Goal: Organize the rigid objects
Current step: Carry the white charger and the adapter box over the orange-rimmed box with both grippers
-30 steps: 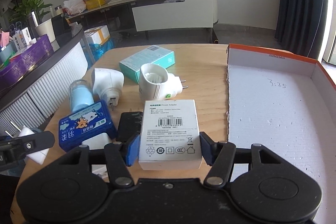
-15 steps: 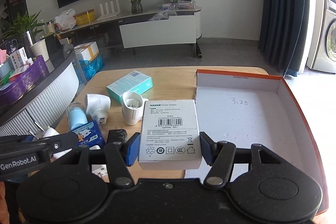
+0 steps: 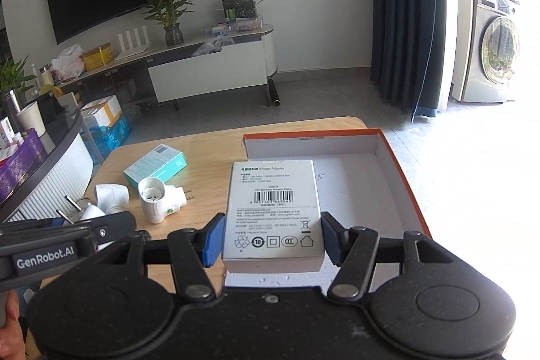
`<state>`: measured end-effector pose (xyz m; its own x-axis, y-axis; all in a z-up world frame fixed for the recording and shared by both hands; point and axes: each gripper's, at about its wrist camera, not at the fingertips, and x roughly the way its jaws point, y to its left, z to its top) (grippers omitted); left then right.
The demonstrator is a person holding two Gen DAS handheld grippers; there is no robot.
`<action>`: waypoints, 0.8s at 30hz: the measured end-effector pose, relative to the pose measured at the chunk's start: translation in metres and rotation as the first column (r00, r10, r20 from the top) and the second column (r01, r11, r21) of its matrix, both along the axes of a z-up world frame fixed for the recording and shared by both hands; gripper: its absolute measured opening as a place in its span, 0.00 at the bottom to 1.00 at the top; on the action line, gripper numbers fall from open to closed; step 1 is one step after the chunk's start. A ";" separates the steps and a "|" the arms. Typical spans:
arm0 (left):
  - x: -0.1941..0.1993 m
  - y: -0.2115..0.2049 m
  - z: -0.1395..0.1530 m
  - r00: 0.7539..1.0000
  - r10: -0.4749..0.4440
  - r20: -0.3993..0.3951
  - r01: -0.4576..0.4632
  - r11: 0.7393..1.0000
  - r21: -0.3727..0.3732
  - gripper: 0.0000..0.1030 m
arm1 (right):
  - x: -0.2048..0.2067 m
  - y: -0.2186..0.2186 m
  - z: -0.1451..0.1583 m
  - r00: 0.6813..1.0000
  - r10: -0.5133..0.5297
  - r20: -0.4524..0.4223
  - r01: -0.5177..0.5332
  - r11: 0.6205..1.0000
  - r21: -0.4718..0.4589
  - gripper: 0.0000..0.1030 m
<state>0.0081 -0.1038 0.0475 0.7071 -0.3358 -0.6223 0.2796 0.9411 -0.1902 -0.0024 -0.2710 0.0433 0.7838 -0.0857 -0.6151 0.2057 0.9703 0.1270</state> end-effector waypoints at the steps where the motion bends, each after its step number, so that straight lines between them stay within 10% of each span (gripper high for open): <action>1: 0.001 -0.005 0.001 1.000 -0.007 0.003 0.007 1.000 0.001 0.41 | -0.001 -0.004 0.001 1.000 -0.010 0.001 0.010 1.000 -0.002 0.69; 24: 0.018 -0.071 0.005 0.993 -0.111 0.032 0.110 0.994 0.024 0.41 | -0.001 -0.061 -0.006 0.995 -0.098 0.023 0.098 0.995 0.005 0.69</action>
<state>0.0265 -0.1745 0.0521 0.6869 -0.3995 -0.6072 0.3879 0.9080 -0.1585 -0.0035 -0.3319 0.0369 0.7861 -0.1604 -0.5970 0.2963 0.9453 0.1363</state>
